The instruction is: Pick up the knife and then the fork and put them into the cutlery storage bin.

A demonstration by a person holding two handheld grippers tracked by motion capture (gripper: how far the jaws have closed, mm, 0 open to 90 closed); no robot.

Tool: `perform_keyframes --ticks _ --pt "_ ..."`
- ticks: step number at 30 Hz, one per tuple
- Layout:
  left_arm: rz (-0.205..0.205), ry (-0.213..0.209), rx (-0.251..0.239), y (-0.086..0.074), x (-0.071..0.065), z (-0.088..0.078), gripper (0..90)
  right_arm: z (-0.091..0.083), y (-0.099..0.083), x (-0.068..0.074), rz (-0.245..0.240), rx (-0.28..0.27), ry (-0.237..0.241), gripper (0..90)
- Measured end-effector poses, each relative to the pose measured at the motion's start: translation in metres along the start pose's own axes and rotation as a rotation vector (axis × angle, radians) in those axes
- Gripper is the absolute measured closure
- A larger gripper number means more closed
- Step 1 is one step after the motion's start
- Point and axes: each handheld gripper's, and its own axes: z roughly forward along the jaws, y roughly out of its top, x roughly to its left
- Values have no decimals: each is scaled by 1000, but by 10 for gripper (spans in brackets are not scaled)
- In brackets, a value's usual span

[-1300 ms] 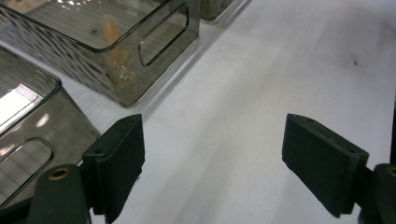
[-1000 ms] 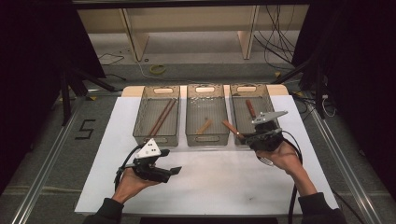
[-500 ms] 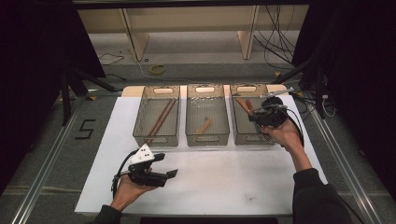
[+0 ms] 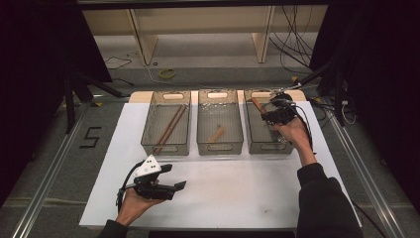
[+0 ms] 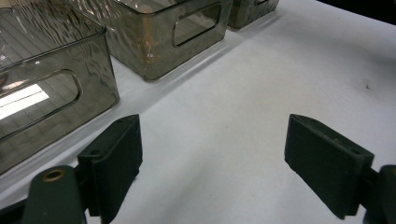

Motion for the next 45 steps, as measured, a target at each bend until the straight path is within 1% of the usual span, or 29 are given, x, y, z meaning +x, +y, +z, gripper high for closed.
perform_keyframes --ticks 4,12,15,19,20,21,22,23,24,26,28,30,32,34,36,39,42,45 --pt "-1 -1 5 -1 0 1 184 6 4 -1 22 2 1 777" --pt "2 0 2 -2 0 0 183 18 5 -3 46 13 -14 776" --pt "3 -1 2 -2 1 0 182 22 5 -4 57 25 -20 775" --pt "3 -1 2 -2 1 1 182 25 7 -3 61 33 -27 771" --pt "1 -2 1 -2 1 1 182 26 8 -3 55 33 -33 768" --pt "2 -2 2 -2 1 1 181 26 9 -3 62 37 -34 760" --pt "2 -2 1 -2 1 1 181 27 10 -3 66 32 -34 732" --pt "2 -2 0 -2 1 1 181 26 11 -2 71 25 -34 728" --pt "0 -3 -1 -2 1 1 181 26 12 -2 71 18 -31 712" --pt "0 -3 0 -2 1 1 180 24 15 0 79 9 -25 636" --pt "1 -4 0 -2 1 1 180 21 16 1 74 -2 -18 627" --pt "0 -5 0 -2 1 0 179 18 17 2 77 -13 -15 577" --pt "0 -4 2 -2 1 0 180 15 16 2 80 -18 -7 548" --pt "1 -4 1 -2 2 0 179 11 14 2 86 -26 7 501" --pt "-4 -3 -1 -2 2 0 179 6 12 4 77 -30 19 477" --pt "-10 -5 -5 -2 3 0 177 -4 9 10 48 -59 37 430" --pt "-12 -5 -5 -2 3 -1 177 -14 3 17 40 -86 71 391" --pt "-16 -4 -10 -2 4 -1 176 -22 -6 24 21 -114 102 364"
